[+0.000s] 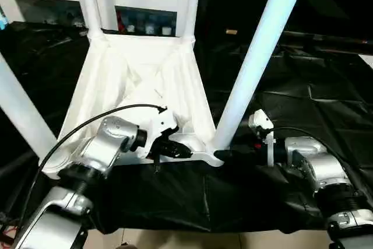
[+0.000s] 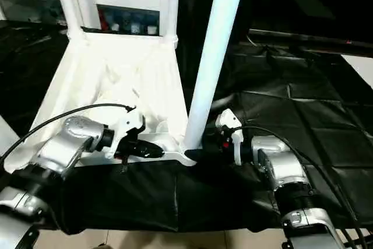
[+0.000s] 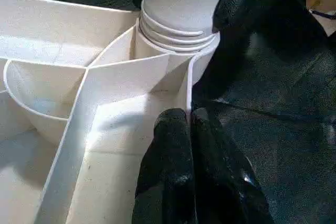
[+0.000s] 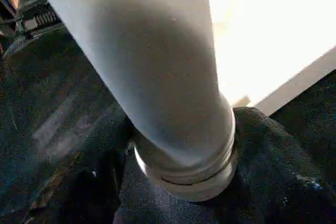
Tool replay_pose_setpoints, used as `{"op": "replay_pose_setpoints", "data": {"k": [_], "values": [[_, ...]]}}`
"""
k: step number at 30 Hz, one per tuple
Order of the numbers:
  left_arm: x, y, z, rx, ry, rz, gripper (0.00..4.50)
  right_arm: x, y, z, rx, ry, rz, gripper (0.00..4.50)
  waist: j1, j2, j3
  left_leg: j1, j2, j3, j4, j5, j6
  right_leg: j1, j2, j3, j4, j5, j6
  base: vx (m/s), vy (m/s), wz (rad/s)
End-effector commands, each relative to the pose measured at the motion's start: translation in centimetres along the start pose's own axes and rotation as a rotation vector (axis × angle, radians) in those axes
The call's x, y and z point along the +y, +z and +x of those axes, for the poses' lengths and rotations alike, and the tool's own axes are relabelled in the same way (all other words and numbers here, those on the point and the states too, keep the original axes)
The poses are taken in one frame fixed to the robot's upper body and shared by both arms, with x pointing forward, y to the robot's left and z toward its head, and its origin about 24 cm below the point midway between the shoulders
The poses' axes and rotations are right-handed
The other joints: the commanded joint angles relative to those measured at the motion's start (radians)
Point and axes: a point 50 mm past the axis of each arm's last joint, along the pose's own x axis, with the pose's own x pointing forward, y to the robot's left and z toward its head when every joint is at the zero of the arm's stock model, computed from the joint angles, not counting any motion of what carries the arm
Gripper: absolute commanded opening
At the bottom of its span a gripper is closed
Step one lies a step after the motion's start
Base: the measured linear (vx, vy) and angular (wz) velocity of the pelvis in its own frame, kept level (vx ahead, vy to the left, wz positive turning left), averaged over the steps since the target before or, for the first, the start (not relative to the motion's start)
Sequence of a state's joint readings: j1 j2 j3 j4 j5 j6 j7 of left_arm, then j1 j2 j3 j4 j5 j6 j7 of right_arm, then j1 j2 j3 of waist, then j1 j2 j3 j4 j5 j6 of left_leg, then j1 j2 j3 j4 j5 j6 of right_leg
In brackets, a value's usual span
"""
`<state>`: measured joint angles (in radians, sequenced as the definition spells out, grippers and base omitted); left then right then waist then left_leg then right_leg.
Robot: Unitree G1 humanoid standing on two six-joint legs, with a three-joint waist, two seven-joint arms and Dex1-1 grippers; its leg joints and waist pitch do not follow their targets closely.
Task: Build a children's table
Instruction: Rotate leg to tighten
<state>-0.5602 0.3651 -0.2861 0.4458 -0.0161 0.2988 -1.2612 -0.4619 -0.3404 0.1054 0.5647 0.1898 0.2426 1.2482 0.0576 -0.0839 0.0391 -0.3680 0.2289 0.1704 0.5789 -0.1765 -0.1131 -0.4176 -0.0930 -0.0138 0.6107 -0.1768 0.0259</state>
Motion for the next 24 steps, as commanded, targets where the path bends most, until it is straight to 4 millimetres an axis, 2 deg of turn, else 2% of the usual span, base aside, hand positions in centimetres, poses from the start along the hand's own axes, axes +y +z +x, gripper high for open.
{"op": "replay_pose_setpoints", "data": {"k": [1, 4, 6, 7, 8, 9, 10, 11, 12, 13, 14, 15, 16, 17, 20, 22, 23, 24], "values": [[0.1, 0.9, 1.1, -0.040, 0.061, 0.003, 0.00, 2.0, 0.4, 3.5, -0.038, 0.182, -0.013, 2.79, -0.001, -0.002, -0.054, 0.003, -0.007, 0.020, -0.066, -0.207, 0.047, 0.045, -0.016, 0.007, -0.067, -0.212, -0.214, 0.000, 0.000, 0.00], [0.1, 1.0, 1.5, -0.045, 0.105, -0.012, 0.00, 1.2, 0.5, 4.0, -0.055, 0.080, -0.016, 2.70, -0.005, -0.002, -0.052, 0.003, -0.007, 0.019, -0.069, -0.234, 0.037, 0.043, -0.016, 0.007, -0.071, -0.247, -0.211, 0.000, 0.000, 0.00], [0.0, 1.2, 1.9, -0.053, 0.129, -0.025, 0.00, 0.6, 0.5, 4.3, -0.057, 0.003, 0.002, 2.69, -0.012, -0.002, -0.050, 0.001, -0.007, 0.018, -0.071, -0.259, 0.022, 0.041, -0.019, 0.006, -0.075, -0.300, -0.199, 0.000, 0.000, 0.00], [-0.1, 1.5, 2.2, -0.061, 0.140, -0.029, 0.00, 0.2, 0.6, 4.6, -0.066, -0.053, -0.001, 2.68, -0.016, -0.002, -0.051, 0.003, -0.007, 0.015, -0.072, -0.282, 0.009, 0.040, -0.020, 0.006, -0.079, -0.357, -0.179, 0.000, 0.000, 0.00], [-0.3, 2.0, 2.8, -0.077, 0.163, -0.040, 0.00, -0.5, 0.7, 5.3, -0.079, -0.162, 0.024, 2.68, -0.019, -0.004, -0.049, 0.001, -0.007, 0.015, -0.073, -0.286, 0.007, 0.038, -0.019, 0.006, -0.081, -0.363, -0.175, 0.000, 0.000, 0.00], [-0.3, 2.1, 2.9, -0.079, 0.167, -0.042, 0.00, -0.6, 0.8, 5.4, -0.081, -0.181, 0.031, 2.67, -0.024, -0.003, -0.048, -0.001, -0.007, 0.014, -0.074, -0.293, 0.000, 0.037, -0.020, 0.005, -0.080, -0.375, -0.173, 0.000, 0.000, 0.00], [-0.4, 2.4, 3.1, -0.084, 0.176, -0.044, 0.00, -0.9, 0.8, 5.7, -0.086, -0.227, 0.042, 2.67, -0.030, -0.003, -0.047, -0.006, -0.010, 0.009, -0.078, -0.302, -0.009, 0.042, -0.020, 0.001, -0.084, -0.423, -0.154, 0.000, 0.000, 0.00], [-0.4, 2.6, 3.5, -0.090, 0.188, -0.044, 0.00, -1.2, 0.9, 6.1, -0.098, -0.279, 0.062, 2.67, -0.031, -0.005, -0.049, -0.008, -0.010, 0.007, -0.078, -0.299, -0.013, 0.045, -0.021, 0.000, -0.084, -0.434, -0.144, 0.000, 0.000, 0.00], [-0.5, 2.8, 3.8, -0.096, 0.192, -0.048, 0.00, -1.3, 1.0, 6.4, -0.106, -0.313, 0.075, 2.67, -0.035, -0.003, -0.050, -0.007, -0.010, 0.007, -0.077, -0.296, -0.016, 0.039, -0.020, 0.002, -0.086, -0.424, -0.140, 0.000, 0.000, 0.00], [-0.7, 3.1, 4.1, -0.103, 0.197, -0.051, 0.00, -1.5, 1.0, 6.8, -0.111, -0.364, 0.086, 2.67, -0.037, 0.004, -0.050, -0.002, -0.010, 0.009, -0.076, -0.298, -0.017, 0.035, -0.018, 0.004, -0.086, -0.400, -0.146, 0.000, 0.000, 0.00], [-0.8, 3.3, 4.4, -0.111, 0.204, -0.054, 0.00, -1.7, 1.0, 7.1, -0.111, -0.415, 0.100, 2.66, -0.041, 0.004, -0.051, 0.001, -0.011, 0.011, -0.073, -0.302, -0.012, 0.033, -0.015, 0.005, -0.085, -0.374, -0.158, 0.000, 0.000, 0.00], [-1.0, 3.5, 4.7, -0.115, 0.205, -0.056, 0.00, -1.9, 1.1, 7.4, -0.113, -0.453, 0.111, 2.62, -0.045, 0.000, -0.053, 0.000, -0.011, 0.013, -0.072, -0.293, -0.007, 0.033, -0.015, 0.006, -0.082, -0.344, -0.171, 0.000, 0.000, 0.00], [-1.2, 3.7, 5.0, -0.118, 0.204, -0.056, 0.00, -2.0, 1.2, 7.6, -0.116, -0.477, 0.118, 2.62, -0.048, 0.002, -0.055, -0.002, -0.010, 0.012, -0.072, -0.277, -0.002, 0.037, -0.014, 0.006, -0.078, -0.309, -0.181, 0.000, 0.000, 0.00], [-1.4, 3.8, 5.3, -0.120, 0.199, -0.052, 0.00, -2.0, 1.3, 7.9, -0.121, -0.494, 0.124, 2.62, -0.049, 0.000, -0.054, -0.002, -0.010, 0.013, -0.072, -0.270, 0.000, 0.037, -0.013, 0.005, -0.077, -0.294, -0.184, 0.000, 0.000, 0.00], [-2.0, 4.0, 5.8, -0.131, 0.173, -0.049, 0.00, -1.7, 2.2, 8.6, -0.173, -0.464, 0.109, 2.62, -0.048, 0.005, -0.058, -0.001, -0.010, 0.016, -0.068, -0.237, 0.018, 0.040, -0.011, 0.005, -0.069, -0.216, -0.203, 0.000, 0.000, 0.00], [-2.0, 3.8, 5.7, -0.124, 0.173, -0.047, 0.00, -1.8, 2.3, 8.3, -0.188, -0.457, 0.113, 3.13, -0.047, 0.005, -0.059, 0.000, -0.010, 0.017, -0.066, -0.209, 0.031, 0.043, -0.009, 0.006, -0.065, -0.156, -0.220, 0.000, 0.000, 0.00], [-2.0, 3.8, 5.7, -0.124, 0.169, -0.045, 0.00, -1.9, 2.3, 8.2, -0.189, -0.454, 0.113, 3.13, -0.046, 0.004, -0.061, 0.000, -0.011, 0.019, -0.064, -0.183, 0.041, 0.045, -0.008, 0.006, -0.060, -0.112, -0.232, 0.000, 0.000, 0.00], [-2.0, 3.7, 5.5, -0.123, 0.156, -0.037, 0.00, -2.1, 2.4, 7.8, -0.195, -0.446, 0.115, 3.33, -0.045, -0.001, -0.060, 0.000, -0.011, 0.020, -0.063, -0.175, 0.048, 0.045, -0.008, 0.006, -0.060, -0.100, -0.236, 0.000, 0.000, 0.00]]}}
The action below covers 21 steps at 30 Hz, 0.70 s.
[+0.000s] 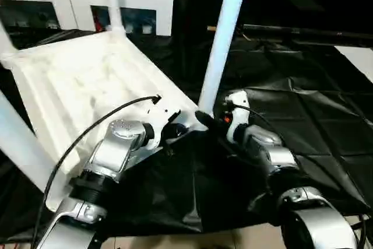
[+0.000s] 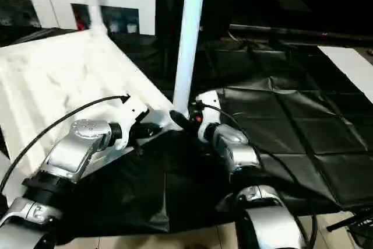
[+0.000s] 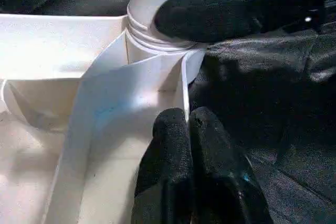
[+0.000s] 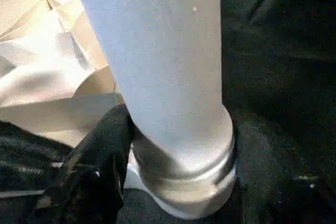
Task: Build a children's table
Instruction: Rotate leg to tighten
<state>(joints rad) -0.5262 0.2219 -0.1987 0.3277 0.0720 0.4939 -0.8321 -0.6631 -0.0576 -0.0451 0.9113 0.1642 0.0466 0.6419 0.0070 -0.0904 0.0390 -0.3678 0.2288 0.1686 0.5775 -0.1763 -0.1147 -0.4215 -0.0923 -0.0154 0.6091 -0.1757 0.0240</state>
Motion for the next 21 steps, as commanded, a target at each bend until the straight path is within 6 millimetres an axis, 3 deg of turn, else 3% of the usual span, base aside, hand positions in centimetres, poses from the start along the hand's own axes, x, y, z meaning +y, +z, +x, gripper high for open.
{"op": "replay_pose_setpoints", "data": {"k": [1, 3, 4, 9, 11, 13, 14, 17, 21], "values": [[-4.3, 1.8, 2.0, -0.084, -0.283, 0.052, 0.00, 0.7, -0.2, 0.5, 0.041, 0.069, -0.023, 3.38, 0.011, 0.007, -0.064, 0.002, -0.011, 0.024, -0.058, -0.146, 0.063, 0.051, -0.010, 0.008, -0.053, -0.063, -0.252, 0.000, 0.000, 0.00], [-4.2, 1.8, 1.8, -0.089, -0.290, 0.063, 0.00, 0.5, -0.1, 0.3, 0.046, 0.079, -0.064, 3.61, 0.021, 0.008, -0.066, 0.006, -0.009, 0.027, -0.053, -0.123, 0.077, 0.049, -0.010, 0.009, -0.049, -0.023, -0.265, 0.000, 0.000, 0.00], [-3.9, 1.5, 1.4, -0.079, -0.311, 0.069, 0.00, 0.2, 0.1, -0.2, 0.049, 0.125, -0.133, 3.73, 0.029, 0.007, -0.064, 0.003, -0.010, 0.029, -0.053, -0.111, 0.089, 0.051, -0.007, 0.008, -0.047, 0.005, -0.269, 0.000, 0.000, 0.00], [-3.4, 0.9, 0.5, -0.057, -0.383, 0.094, 0.00, -0.2, 0.8, -1.9, 0.054, 0.282, -0.205, 3.73, 0.034, 0.007, -0.059, 0.003, -0.010, 0.028, -0.055, -0.170, 0.086, 0.052, -0.008, 0.009, -0.056, -0.083, -0.248, 0.000, 0.000, 0.00], [-2.6, 0.5, 0.0, -0.028, -0.396, 0.101, 0.00, 0.0, 0.7, -3.5, 0.102, 0.450, -0.234, 3.73, 0.045, 0.003, -0.060, 0.005, -0.010, 0.029, -0.053, -0.153, 0.100, 0.053, -0.005, 0.009, -0.053, -0.059, -0.245, 0.000, 0.000, 0.00], [-2.4, 0.4, -0.1, -0.020, -0.400, 0.102, 0.00, 0.0, 0.6, -4.0, 0.120, 0.489, -0.238, 3.73, 0.052, 0.005, -0.060, 0.009, -0.008, 0.030, -0.053, -0.146, 0.105, 0.049, -0.006, 0.009, -0.052, -0.047, -0.250, 0.000, 0.000, 0.00], [-1.9, 0.3, -0.4, -0.007, -0.411, 0.110, 0.00, 0.1, 0.3, -5.0, 0.162, 0.575, -0.240, 3.73, 0.056, -0.002, -0.058, 0.006, -0.008, 0.030, -0.054, -0.147, 0.105, 0.050, -0.008, 0.008, -0.052, -0.057, -0.254, 0.000, 0.000, 0.00], [-1.3, 0.2, -0.7, 0.003, -0.417, 0.115, 0.00, 0.3, 0.0, -5.7, 0.195, 0.650, -0.231, 3.73, 0.060, -0.004, -0.055, 0.005, -0.006, 0.028, -0.056, -0.188, 0.096, 0.046, -0.012, 0.009, -0.057, -0.130, -0.241, 0.000, 0.000, 0.00], [-0.3, 0.1, -1.0, 0.017, -0.416, 0.115, 0.00, 0.9, -0.2, -6.3, 0.229, 0.745, -0.207, 3.34, 0.061, -0.010, -0.054, 0.005, -0.007, 0.026, -0.058, -0.205, 0.070, 0.045, -0.014, 0.009, -0.061, -0.178, -0.221, 0.000, 0.000, 0.00]]}}
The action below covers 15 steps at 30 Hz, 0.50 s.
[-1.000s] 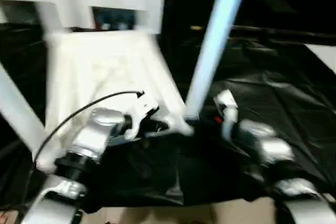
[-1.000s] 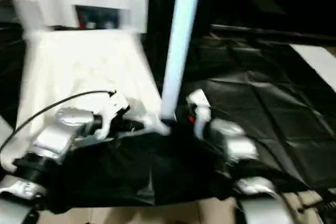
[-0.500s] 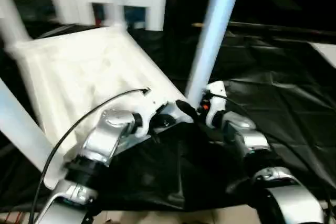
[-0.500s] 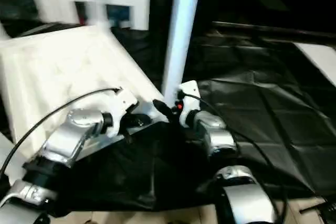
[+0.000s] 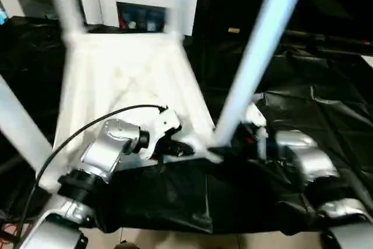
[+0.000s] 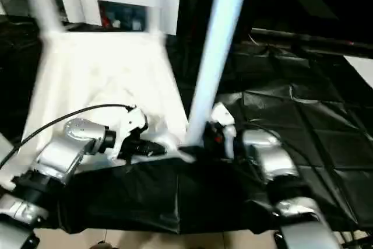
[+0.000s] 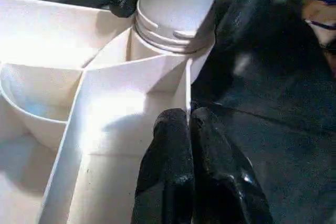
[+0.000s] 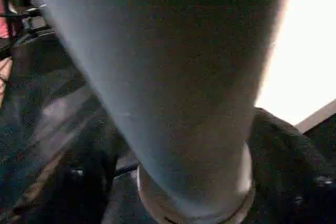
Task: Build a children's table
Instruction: Rotate leg to tighten
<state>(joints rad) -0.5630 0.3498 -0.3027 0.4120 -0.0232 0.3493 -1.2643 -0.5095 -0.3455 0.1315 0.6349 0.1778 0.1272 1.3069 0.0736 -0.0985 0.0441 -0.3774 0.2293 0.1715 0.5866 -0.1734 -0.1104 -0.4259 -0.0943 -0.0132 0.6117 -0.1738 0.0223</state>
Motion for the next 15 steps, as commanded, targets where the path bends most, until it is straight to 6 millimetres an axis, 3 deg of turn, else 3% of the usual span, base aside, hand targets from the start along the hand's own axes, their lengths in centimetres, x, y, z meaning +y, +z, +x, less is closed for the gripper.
{"op": "replay_pose_setpoints", "data": {"k": [1, 4, 9, 10, 12, 15], "values": [[0.7, 0.8, 0.1, -0.013, 0.037, 0.018, 0.00, 1.5, 0.5, 1.6, -0.004, 0.179, -0.024, 3.34, -0.006, -0.004, -0.058, 0.013, -0.007, 0.023, -0.068, -0.213, 0.061, 0.049, -0.014, 0.007, -0.065, -0.195, -0.215, 0.000, 0.000, 0.00], [0.9, 0.8, -0.1, -0.014, 0.044, 0.018, 0.00, 1.8, 0.5, 2.0, -0.003, 0.198, -0.017, 3.01, -0.004, -0.001, -0.059, 0.013, -0.007, 0.021, -0.069, -0.219, 0.046, 0.048, -0.016, 0.008, -0.067, -0.223, -0.203, 0.000, 0.000, 0.00], [0.8, 0.7, -0.1, -0.014, 0.038, 0.018, 0.00, 1.8, 0.5, 2.3, -0.014, 0.184, -0.010, 2.72, -0.003, 0.002, -0.061, 0.011, -0.007, 0.021, -0.068, -0.191, 0.046, 0.051, -0.014, 0.006, -0.060, -0.171, -0.215, 0.000, 0.000, 0.00], [0.7, 0.4, -0.2, -0.015, 0.045, 0.013, 0.00, 1.7, 0.4, 2.6, -0.031, 0.145, 0.002, 2.66, -0.003, 0.006, -0.062, 0.012, -0.008, 0.021, -0.067, -0.185, 0.046, 0.051, -0.014, 0.006, -0.058, -0.157, -0.219, 0.000, 0.000, 0.00], [0.6, 0.3, -0.2, -0.018, 0.063, 0.004, 0.00, 1.4, 0.3, 2.9, -0.049, 0.088, 0.016, 2.63, -0.005, 0.003, -0.061, 0.010, -0.009, 0.021, -0.068, -0.189, 0.042, 0.052, -0.014, 0.005, -0.060, -0.165, -0.218, 0.000, 0.000, 0.00], [0.5, 0.2, -0.1, -0.030, 0.106, -0.011, 0.00, 0.4, 0.3, 3.7, -0.077, -0.062, 0.045, 2.57, -0.018, 0.004, -0.056, 0.009, -0.006, 0.019, -0.074, -0.243, 0.016, 0.047, -0.017, 0.006, -0.065, -0.246, -0.205, 0.000, 0.000, 0.00]]}}
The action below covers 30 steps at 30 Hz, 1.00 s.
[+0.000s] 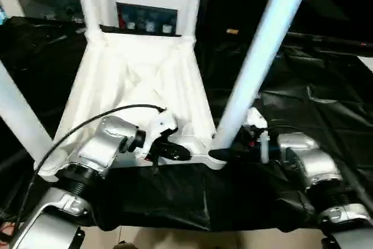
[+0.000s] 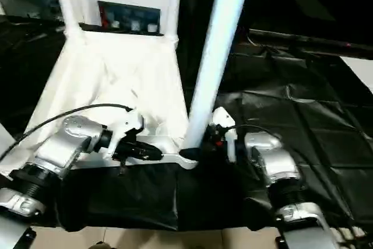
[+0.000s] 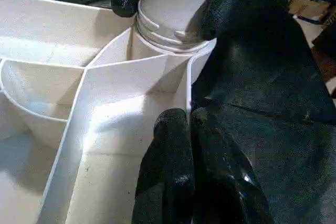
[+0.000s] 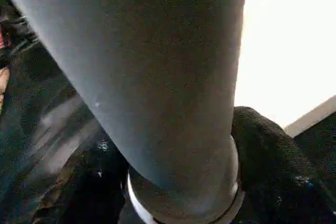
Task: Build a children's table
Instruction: Rotate leg to tighten
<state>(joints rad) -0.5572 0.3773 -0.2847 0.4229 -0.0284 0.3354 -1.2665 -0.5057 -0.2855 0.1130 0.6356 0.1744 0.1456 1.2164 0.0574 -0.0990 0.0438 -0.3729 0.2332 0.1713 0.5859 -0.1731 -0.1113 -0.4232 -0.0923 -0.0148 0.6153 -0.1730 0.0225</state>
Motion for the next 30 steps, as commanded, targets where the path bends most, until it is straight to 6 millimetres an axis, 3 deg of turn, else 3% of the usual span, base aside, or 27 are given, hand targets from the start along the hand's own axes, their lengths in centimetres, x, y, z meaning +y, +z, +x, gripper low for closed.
{"op": "replay_pose_setpoints", "data": {"k": [1, 3, 6, 11, 13, 14, 15, 17, 18, 19, 22, 25, 28, 29, 30], "values": [[-0.1, 0.9, 1.0, -0.044, 0.105, -0.012, 0.00, -0.3, 0.2, 2.8, -0.043, -0.118, 0.033, 2.57, -0.010, 0.005, -0.054, 0.000, -0.011, 0.015, -0.078, -0.265, -0.004, 0.048, -0.020, 0.004, -0.071, -0.306, -0.188, 0.000, 0.000, 0.00], [-0.1, 1.0, 1.1, -0.050, 0.120, -0.019, 0.00, -0.6, 0.2, 3.2, -0.047, -0.165, 0.044, 2.54, -0.021, 0.006, -0.052, -0.002, -0.013, 0.010, -0.082, -0.294, -0.021, 0.049, -0.019, 0.000, -0.076, -0.376, -0.164, 0.000, 0.000, 0.00], [-0.5, 1.4, 1.9, -0.070, 0.177, -0.042, 0.00, -1.3, 0.2, 4.3, -0.063, -0.297, 0.099, 2.53, -0.032, 0.009, -0.050, 0.004, -0.013, 0.009, -0.081, -0.340, -0.026, 0.039, -0.019, 0.002, -0.087, -0.428, -0.151, 0.000, 0.000, 0.00], [-1.5, 2.9, 3.7, -0.128, 0.259, -0.075, 0.00, -1.3, 0.4, 6.8, -0.090, -0.444, 0.137, 2.52, -0.048, 0.016, -0.055, 0.002, -0.011, 0.010, -0.080, -0.320, -0.028, 0.040, -0.014, 0.003, -0.079, -0.331, -0.174, 0.000, 0.000, 0.00], [-1.8, 3.2, 4.2, -0.140, 0.256, -0.076, 0.00, -1.0, 0.5, 7.4, -0.115, -0.416, 0.140, 2.52, -0.046, 0.017, -0.059, 0.009, -0.012, 0.015, -0.074, -0.311, -0.009, 0.037, -0.010, 0.005, -0.077, -0.276, -0.190, 0.000, 0.000, 0.00], [-1.8, 3.2, 4.2, -0.141, 0.257, -0.075, 0.00, -0.9, 0.5, 7.4, -0.117, -0.416, 0.141, 2.87, -0.044, 0.017, -0.059, 0.009, -0.013, 0.015, -0.074, -0.300, -0.003, 0.039, -0.009, 0.005, -0.076, -0.256, -0.195, 0.000, 0.000, 0.00], [-1.8, 3.2, 4.2, -0.141, 0.257, -0.075, 0.00, -0.9, 0.5, 7.4, -0.120, -0.414, 0.143, 3.08, -0.042, 0.033, -0.060, 0.009, -0.013, 0.015, -0.075, -0.292, -0.001, 0.040, -0.009, 0.006, -0.073, -0.234, -0.201, 0.000, 0.000, 0.00], [-1.8, 3.2, 4.3, -0.142, 0.255, -0.075, 0.00, -1.2, 0.6, 6.9, -0.134, -0.415, 0.148, 3.24, -0.042, 0.025, -0.064, 0.006, -0.014, 0.018, -0.071, -0.233, 0.016, 0.048, -0.006, 0.005, -0.064, -0.131, -0.225, 0.000, 0.000, 0.00], [-1.7, 3.3, 4.4, -0.139, 0.254, -0.065, 0.00, -1.4, 0.7, 6.4, -0.135, -0.405, 0.138, 3.31, -0.041, 0.032, -0.064, 0.008, -0.014, 0.018, -0.071, -0.219, 0.018, 0.048, -0.005, 0.005, -0.062, -0.106, -0.232, 0.000, 0.000, 0.00], [-1.6, 3.3, 4.3, -0.132, 0.241, -0.049, 0.00, -1.4, 0.8, 5.7, -0.120, -0.367, 0.085, 3.43, -0.037, 0.032, -0.067, 0.010, -0.015, 0.022, -0.066, -0.185, 0.038, 0.052, -0.003, 0.005, -0.058, -0.041, -0.252, 0.000, 0.000, 0.00], [-1.4, 3.2, 4.1, -0.129, 0.221, -0.038, 0.00, -1.4, 0.8, 3.9, -0.097, -0.293, 0.015, 3.56, -0.025, 0.035, -0.066, 0.010, -0.015, 0.025, -0.064, -0.163, 0.061, 0.055, -0.004, 0.006, -0.057, -0.014, -0.262, 0.000, 0.000, 0.00], [-1.2, 3.1, 3.9, -0.119, 0.224, -0.030, 0.00, -1.5, 0.7, 2.9, -0.091, -0.271, -0.007, 3.56, -0.014, 0.030, -0.064, 0.011, -0.015, 0.027, -0.064, -0.173, 0.071, 0.056, -0.005, 0.006, -0.060, -0.039, -0.261, 0.000, 0.000, 0.00], [-0.5, 2.7, 3.3, -0.104, 0.231, -0.036, 0.00, -1.7, 0.5, -2.3, -0.052, -0.221, -0.075, 3.56, 0.005, 0.029, -0.061, 0.019, -0.014, 0.028, -0.064, -0.215, 0.069, 0.054, -0.004, 0.006, -0.072, -0.121, -0.237, 0.000, 0.000, 0.00], [-0.5, 2.7, 3.3, -0.104, 0.231, -0.036, 0.00, -1.7, 0.5, -2.3, -0.052, -0.221, -0.075, 3.56, 0.007, 0.027, -0.058, 0.019, -0.012, 0.031, -0.064, -0.236, 0.072, 0.050, -0.004, 0.007, -0.074, -0.141, -0.235, 0.000, 0.000, 0.00], [-0.5, 2.6, 3.2, -0.103, 0.232, -0.036, 0.00, -1.7, 0.5, -3.0, -0.049, -0.220, -0.084, 3.56, 0.004, 0.024, -0.057, 0.012, -0.014, 0.029, -0.066, -0.238, 0.070, 0.054, -0.005, 0.007, -0.073, -0.157, -0.229, 0.000, 0.000, 0.00]]}}
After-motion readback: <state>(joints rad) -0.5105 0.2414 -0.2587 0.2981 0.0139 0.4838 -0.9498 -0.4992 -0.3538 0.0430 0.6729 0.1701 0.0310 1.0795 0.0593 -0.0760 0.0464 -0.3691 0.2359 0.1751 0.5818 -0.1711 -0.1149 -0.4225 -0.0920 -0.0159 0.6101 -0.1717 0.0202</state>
